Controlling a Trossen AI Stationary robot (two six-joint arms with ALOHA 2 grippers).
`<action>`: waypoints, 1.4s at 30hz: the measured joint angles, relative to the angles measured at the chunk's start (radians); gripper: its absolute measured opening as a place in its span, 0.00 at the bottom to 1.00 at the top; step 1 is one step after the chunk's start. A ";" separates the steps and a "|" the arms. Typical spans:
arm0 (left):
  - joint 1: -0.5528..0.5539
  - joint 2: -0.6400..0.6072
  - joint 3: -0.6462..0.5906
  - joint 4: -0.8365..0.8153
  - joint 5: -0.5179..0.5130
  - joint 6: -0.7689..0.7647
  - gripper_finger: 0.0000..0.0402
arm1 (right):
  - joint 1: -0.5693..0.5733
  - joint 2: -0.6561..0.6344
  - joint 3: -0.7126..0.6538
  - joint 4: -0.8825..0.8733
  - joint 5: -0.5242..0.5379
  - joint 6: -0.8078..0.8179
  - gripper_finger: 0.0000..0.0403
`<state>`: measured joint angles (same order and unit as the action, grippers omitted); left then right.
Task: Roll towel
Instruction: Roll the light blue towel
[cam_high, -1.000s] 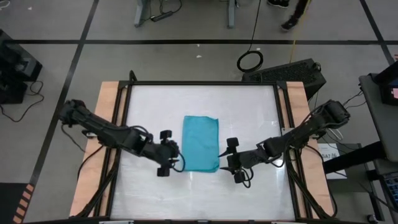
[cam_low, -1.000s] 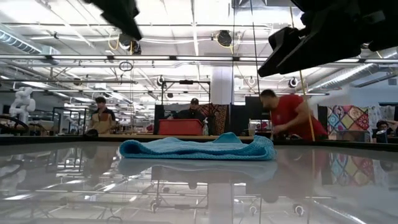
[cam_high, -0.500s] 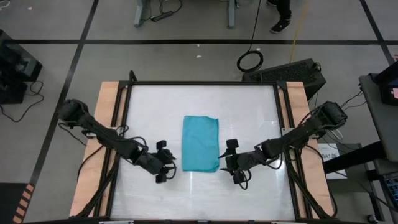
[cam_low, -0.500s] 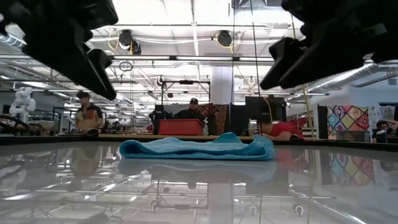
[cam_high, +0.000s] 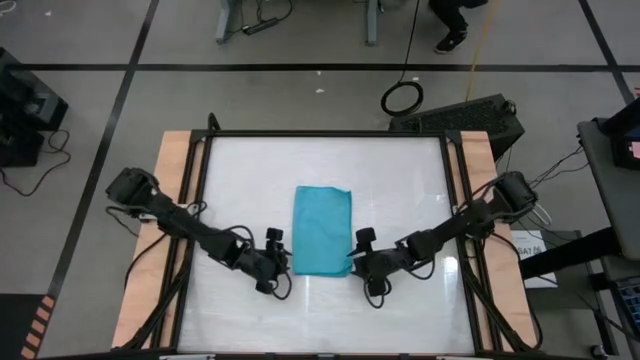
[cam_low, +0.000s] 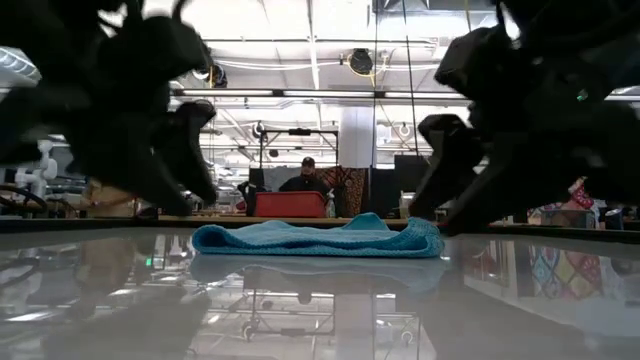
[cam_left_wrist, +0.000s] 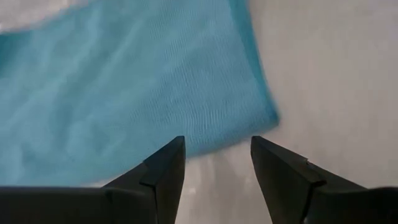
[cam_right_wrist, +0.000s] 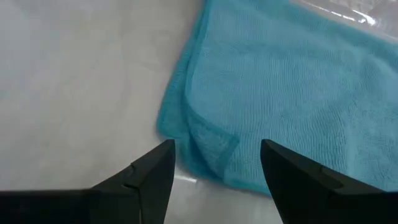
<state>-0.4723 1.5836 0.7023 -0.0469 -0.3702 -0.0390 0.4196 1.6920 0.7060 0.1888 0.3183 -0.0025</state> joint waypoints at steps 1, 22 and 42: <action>0.009 0.014 -0.001 0.006 0.014 0.014 0.48 | -0.006 0.009 0.000 0.005 -0.003 -0.001 0.57; 0.053 0.083 0.023 0.108 0.217 0.132 0.48 | -0.023 0.093 0.011 0.088 -0.090 0.028 0.43; 0.057 0.144 0.027 0.157 0.300 -0.031 0.02 | 0.040 0.095 0.094 -0.064 -0.154 0.027 0.41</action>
<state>-0.4158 1.7271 0.7298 0.1097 -0.0698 -0.0699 0.4600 1.7866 0.7998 0.1246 0.1642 0.0246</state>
